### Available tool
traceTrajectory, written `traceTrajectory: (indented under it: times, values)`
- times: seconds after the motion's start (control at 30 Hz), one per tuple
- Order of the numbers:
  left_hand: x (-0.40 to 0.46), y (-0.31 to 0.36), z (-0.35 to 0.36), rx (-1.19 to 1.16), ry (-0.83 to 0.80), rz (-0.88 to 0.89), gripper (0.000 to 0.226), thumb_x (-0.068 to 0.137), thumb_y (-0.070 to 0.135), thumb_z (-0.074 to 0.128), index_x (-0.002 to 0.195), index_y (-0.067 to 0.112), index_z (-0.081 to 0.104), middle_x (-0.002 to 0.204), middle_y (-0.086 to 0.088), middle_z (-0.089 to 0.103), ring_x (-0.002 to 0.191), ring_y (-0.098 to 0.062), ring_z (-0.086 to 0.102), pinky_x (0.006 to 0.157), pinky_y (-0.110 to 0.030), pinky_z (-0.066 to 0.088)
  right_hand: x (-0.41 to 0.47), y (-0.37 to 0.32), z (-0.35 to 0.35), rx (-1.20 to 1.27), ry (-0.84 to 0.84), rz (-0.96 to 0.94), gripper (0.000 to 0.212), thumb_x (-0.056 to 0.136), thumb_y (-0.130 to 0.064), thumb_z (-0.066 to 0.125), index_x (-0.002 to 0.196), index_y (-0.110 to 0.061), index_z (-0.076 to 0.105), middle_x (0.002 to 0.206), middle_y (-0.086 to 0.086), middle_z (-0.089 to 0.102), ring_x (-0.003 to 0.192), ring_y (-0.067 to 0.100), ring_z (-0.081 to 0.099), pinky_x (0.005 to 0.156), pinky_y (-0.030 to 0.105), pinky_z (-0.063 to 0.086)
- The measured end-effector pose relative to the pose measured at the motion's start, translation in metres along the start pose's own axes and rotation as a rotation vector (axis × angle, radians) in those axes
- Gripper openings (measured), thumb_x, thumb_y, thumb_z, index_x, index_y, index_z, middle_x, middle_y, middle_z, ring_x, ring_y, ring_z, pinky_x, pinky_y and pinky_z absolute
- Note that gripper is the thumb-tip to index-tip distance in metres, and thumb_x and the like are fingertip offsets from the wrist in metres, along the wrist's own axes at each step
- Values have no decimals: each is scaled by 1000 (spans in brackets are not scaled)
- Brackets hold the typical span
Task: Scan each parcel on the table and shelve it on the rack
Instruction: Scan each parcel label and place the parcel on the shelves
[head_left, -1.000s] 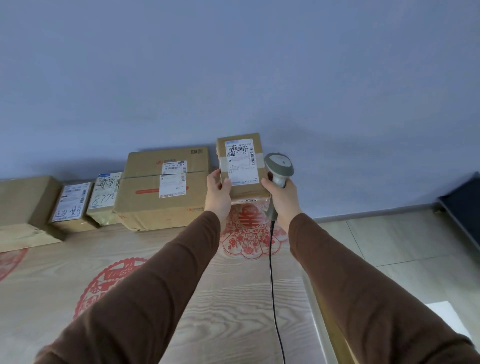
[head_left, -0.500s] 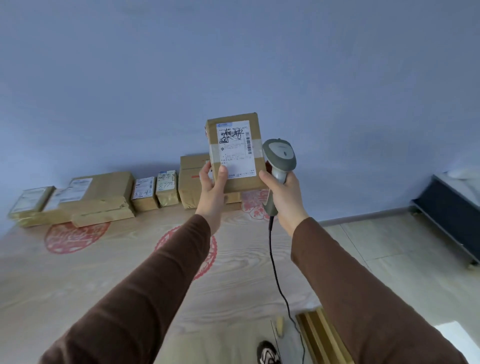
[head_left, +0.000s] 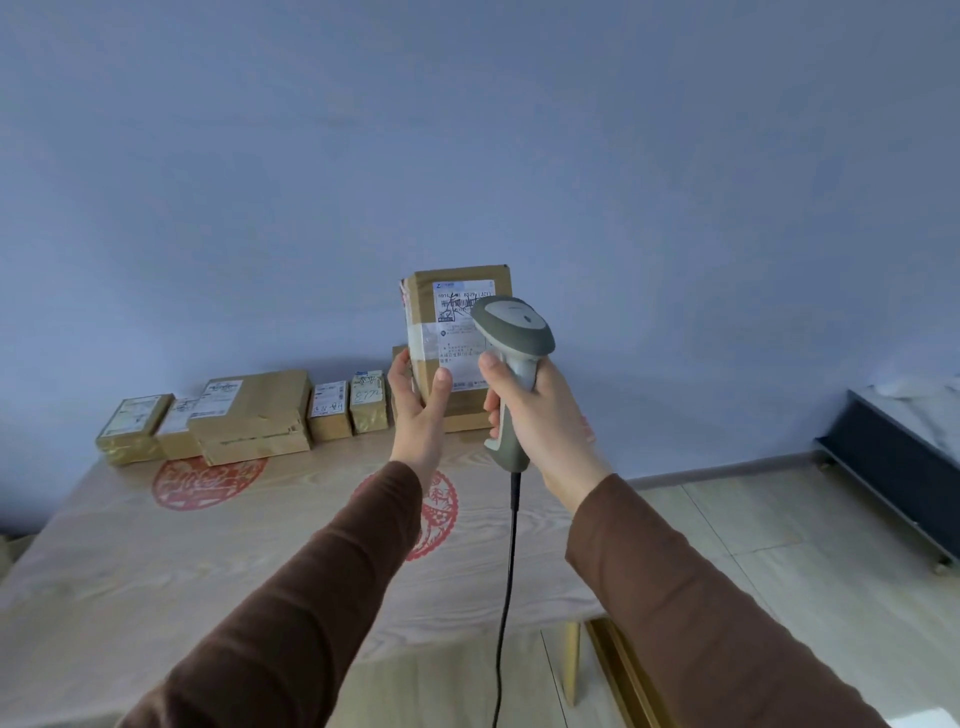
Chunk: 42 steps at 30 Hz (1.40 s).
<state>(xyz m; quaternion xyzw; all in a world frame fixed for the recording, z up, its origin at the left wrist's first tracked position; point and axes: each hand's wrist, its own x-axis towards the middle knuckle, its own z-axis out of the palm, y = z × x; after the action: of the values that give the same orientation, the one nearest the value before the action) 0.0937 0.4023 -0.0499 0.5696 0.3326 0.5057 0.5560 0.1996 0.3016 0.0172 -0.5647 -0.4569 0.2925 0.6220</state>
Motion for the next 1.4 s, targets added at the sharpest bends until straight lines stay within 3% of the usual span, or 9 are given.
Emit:
traceTrajectory:
  times: [0.1,0.27,0.37,0.5,0.83,0.93,1.07,1.27,1.4]
  values:
    - [-6,5,3,11,15,17,75,95,51,57,155,26,21,151,-7,50,140,-18,50,122,-44,37,-5,-3,-1,-81,49,-22,30,95,-52,67,102,-23,61,63,-10,62,55,9,60,53,30,54]
    - [-11,5,9,23,19,25,72,99,48,56,157,27,20,152,-7,48,140,-20,49,122,-44,37,-7,-7,-7,-153,62,-45,28,94,-55,66,103,-29,60,63,-15,61,59,11,62,60,41,57]
    - [-12,5,13,22,24,31,72,100,48,56,158,26,20,152,-6,48,140,-18,49,122,-43,37,-7,-8,-11,-142,43,-43,25,94,-55,66,99,-32,58,58,-16,60,52,8,60,50,33,54]
    - [-14,3,19,19,25,27,79,96,57,59,158,27,19,153,-5,49,140,-17,50,121,-41,38,-7,-6,-18,-100,18,-21,26,93,-56,66,97,-31,59,56,-16,59,51,8,59,49,29,52]
    - [-13,3,33,5,64,26,76,95,56,57,156,32,19,152,-2,50,138,-10,51,113,-29,40,4,-1,-35,-69,-52,-42,32,93,-59,65,99,-27,62,58,-9,58,54,9,60,51,30,56]
    - [-12,4,32,5,97,17,76,94,55,56,157,32,18,152,-3,50,139,-13,50,118,-35,38,10,3,-35,-29,-79,-42,34,92,-59,66,103,-27,62,61,-7,60,56,10,60,52,31,55]
    - [-9,2,20,2,160,-4,74,99,51,55,158,31,15,154,-5,49,141,-18,49,121,-41,37,19,8,-28,12,-93,-42,34,94,-54,67,101,-22,61,62,-5,58,54,9,58,49,27,52]
    - [-23,5,-22,41,274,4,73,99,51,55,158,33,15,154,-6,48,139,-18,51,113,-32,40,17,16,-3,72,-160,-34,33,96,-51,66,102,-20,60,57,-10,56,52,7,56,47,25,50]
    - [-45,14,-63,80,368,23,76,93,57,56,156,36,17,150,-5,50,134,-15,53,110,-29,44,7,16,29,132,-207,-4,38,95,-50,68,101,-13,61,64,-2,58,55,11,56,48,27,48]
